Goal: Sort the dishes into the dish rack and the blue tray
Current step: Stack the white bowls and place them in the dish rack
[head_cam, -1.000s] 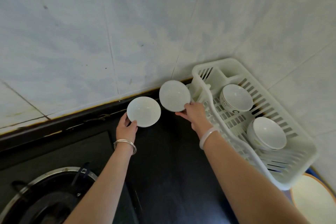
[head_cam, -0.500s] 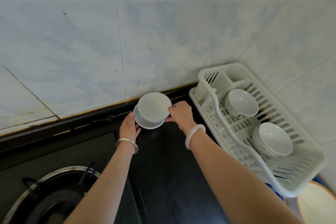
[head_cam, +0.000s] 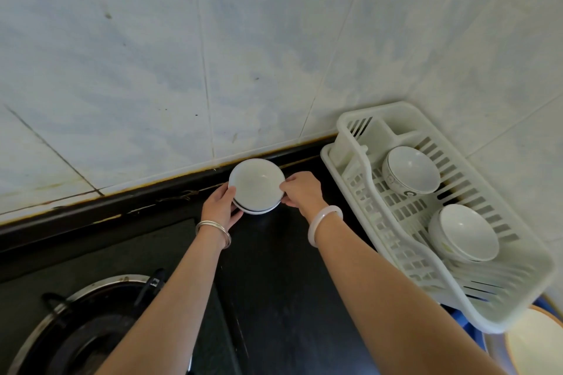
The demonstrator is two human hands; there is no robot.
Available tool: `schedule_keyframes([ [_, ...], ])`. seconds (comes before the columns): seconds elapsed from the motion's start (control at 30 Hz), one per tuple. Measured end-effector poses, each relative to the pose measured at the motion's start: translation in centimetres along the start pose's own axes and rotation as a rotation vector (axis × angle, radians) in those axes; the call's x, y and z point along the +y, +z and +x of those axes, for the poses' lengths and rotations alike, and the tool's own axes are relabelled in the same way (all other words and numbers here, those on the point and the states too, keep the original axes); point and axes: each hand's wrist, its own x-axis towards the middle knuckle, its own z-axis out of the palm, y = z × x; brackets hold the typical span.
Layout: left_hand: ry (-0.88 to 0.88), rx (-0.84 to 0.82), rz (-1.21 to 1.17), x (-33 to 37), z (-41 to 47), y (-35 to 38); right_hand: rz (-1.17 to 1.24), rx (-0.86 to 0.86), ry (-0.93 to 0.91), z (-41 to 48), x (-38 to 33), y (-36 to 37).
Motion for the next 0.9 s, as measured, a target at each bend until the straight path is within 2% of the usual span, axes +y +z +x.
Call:
schedule_keyframes([
  [0.13,-0.034,-0.009,-0.010,0.6,-0.4,0.1,0.172,-0.150,0.031,-0.4,0.1,0.1],
  [0.27,-0.020,-0.012,0.030,1.2,-1.7,0.6,0.204,-0.145,-0.029,-1.2,0.8,-0.6],
  [0.4,0.058,-0.088,0.085,2.2,-3.7,2.1,0.277,-0.138,-0.054,-2.4,0.9,-3.3],
  [0.57,0.078,-0.237,0.136,3.7,-7.2,7.4,0.325,-0.029,-0.082,-4.2,0.7,-9.7],
  [0.73,0.001,-0.420,0.196,3.9,-9.9,14.2,0.369,0.162,-0.065,-5.9,2.0,-17.2],
  [0.9,-0.035,-0.532,0.347,2.3,-11.8,20.4,0.468,0.261,0.002,-6.5,4.9,-22.6],
])
